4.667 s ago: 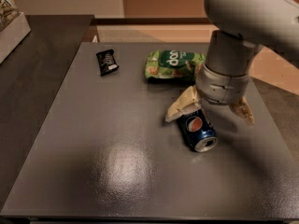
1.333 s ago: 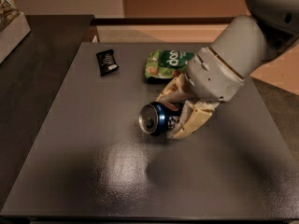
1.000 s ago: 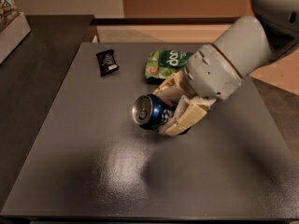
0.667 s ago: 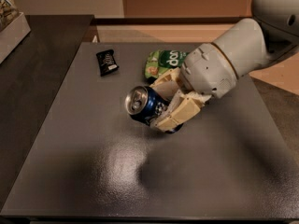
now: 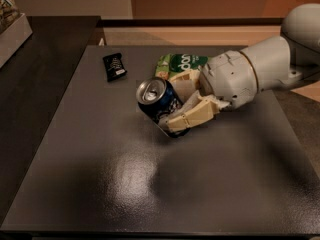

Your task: Place pepsi can upright

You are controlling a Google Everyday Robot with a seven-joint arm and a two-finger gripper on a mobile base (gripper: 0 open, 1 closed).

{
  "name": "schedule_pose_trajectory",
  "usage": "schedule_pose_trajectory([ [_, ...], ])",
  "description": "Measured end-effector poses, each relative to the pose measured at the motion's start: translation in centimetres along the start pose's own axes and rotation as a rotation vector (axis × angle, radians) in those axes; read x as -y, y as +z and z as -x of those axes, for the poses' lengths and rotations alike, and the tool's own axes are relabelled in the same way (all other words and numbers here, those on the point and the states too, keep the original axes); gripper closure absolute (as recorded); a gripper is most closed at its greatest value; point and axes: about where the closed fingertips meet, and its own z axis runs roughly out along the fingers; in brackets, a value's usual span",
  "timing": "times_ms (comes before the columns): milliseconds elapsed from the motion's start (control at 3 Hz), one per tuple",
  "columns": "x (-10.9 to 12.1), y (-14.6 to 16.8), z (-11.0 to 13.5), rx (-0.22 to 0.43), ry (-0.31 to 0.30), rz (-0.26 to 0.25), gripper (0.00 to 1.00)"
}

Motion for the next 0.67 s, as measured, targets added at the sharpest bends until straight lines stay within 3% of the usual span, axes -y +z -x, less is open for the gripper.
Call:
schedule_pose_trajectory([
  [667,1.5,-1.3,-1.5,0.181,-0.010,-0.050,1.00],
])
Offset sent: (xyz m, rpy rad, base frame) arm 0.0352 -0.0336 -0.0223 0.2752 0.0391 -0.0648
